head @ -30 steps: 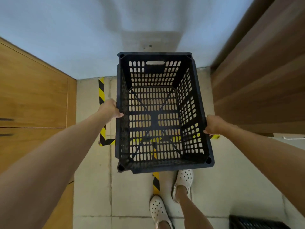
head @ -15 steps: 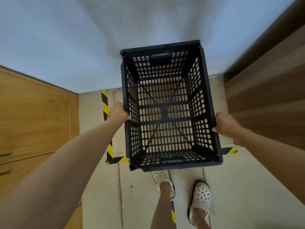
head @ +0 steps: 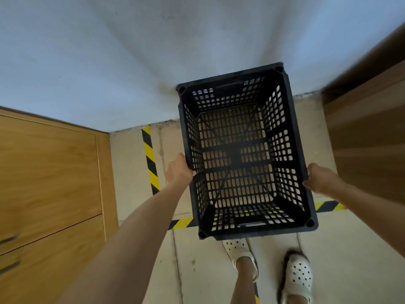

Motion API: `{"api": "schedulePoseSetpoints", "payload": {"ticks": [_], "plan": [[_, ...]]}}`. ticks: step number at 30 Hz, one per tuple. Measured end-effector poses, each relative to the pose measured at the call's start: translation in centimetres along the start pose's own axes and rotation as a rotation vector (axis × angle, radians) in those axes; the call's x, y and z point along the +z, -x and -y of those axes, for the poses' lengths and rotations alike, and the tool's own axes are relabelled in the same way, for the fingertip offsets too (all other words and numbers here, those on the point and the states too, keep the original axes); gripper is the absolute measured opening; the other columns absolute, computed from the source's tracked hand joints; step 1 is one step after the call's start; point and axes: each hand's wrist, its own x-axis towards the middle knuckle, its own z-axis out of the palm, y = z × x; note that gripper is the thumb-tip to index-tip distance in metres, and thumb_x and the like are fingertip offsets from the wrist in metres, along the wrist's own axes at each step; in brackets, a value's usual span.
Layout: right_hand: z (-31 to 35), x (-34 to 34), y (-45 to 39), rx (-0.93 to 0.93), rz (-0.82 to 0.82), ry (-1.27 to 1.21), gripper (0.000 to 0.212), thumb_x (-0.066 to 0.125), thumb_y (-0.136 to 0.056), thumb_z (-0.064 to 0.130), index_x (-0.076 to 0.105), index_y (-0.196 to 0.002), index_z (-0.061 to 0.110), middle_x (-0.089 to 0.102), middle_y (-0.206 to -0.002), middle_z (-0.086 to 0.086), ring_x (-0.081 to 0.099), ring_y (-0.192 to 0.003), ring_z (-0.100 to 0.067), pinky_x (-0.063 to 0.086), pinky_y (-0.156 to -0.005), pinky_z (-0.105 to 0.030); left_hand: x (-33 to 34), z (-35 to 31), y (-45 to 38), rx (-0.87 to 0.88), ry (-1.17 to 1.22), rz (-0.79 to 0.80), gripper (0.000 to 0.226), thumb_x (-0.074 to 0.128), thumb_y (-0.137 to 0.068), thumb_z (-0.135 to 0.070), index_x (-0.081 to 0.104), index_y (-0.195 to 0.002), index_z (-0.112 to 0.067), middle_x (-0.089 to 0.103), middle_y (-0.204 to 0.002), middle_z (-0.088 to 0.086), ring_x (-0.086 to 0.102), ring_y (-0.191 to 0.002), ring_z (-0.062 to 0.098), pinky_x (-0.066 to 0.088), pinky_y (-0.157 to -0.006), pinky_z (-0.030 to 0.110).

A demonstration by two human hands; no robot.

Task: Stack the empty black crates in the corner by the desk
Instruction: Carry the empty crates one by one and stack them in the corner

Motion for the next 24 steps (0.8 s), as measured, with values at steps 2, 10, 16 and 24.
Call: {"api": "schedulePoseSetpoints", "payload": {"ticks": [2, 10, 16, 24], "plan": [[0.6, 0.6, -1.0, 0.023, 0.02, -0.032, 0.025, 0.055, -0.095, 0.014, 0.042, -0.11, -0.001, 0.056, -0.119, -0.029, 0.056, -0.107, -0.039, 0.039, -0.072, -0.033, 0.8, 0.4, -1.1, -0.003, 0.042, 0.01, 0.035, 0.069, -0.086, -0.019, 0.049, -0.114, -0.012, 0.064, -0.109, 0.013, 0.061, -0.1, 0.032, 0.049, -0.077, 0.041], [2.8, 3.2, -2.1, 0.145, 0.073, -0.207, 0.051, 0.056, -0.094, 0.019, 0.035, -0.135, -0.004, 0.051, -0.13, -0.028, 0.053, -0.115, -0.041, 0.042, -0.079, -0.035, 2.3, 0.8, -4.0, -0.216, 0.45, 0.227, 0.046, 0.066, -0.089, -0.011, 0.042, -0.127, -0.002, 0.053, -0.128, 0.02, 0.057, -0.112, 0.034, 0.052, -0.096, 0.045], [4.2, 3.0, -0.3, 0.062, 0.13, -0.117, 0.058, 0.053, -0.096, 0.024, 0.03, -0.143, -0.002, 0.045, -0.14, -0.025, 0.049, -0.123, -0.037, 0.045, -0.089, -0.035, 1.1, -0.3, -2.7, -0.182, 0.521, 0.351, 0.051, 0.063, -0.092, -0.013, 0.04, -0.137, -0.006, 0.051, -0.135, 0.014, 0.05, -0.103, 0.025, 0.044, -0.082, 0.035], [7.7, -5.2, 5.4, -0.22, 0.025, -0.009, 0.034, 0.044, -0.098, 0.028, 0.05, -0.127, 0.011, 0.056, -0.128, -0.015, 0.055, -0.112, -0.032, 0.045, -0.081, -0.033, -5.7, -5.0, 2.1, 0.22, 0.121, 0.354, 0.063, 0.066, -0.089, -0.022, 0.037, -0.146, -0.02, 0.057, -0.125, 0.01, 0.057, -0.103, 0.024, 0.044, -0.083, 0.029]]}}
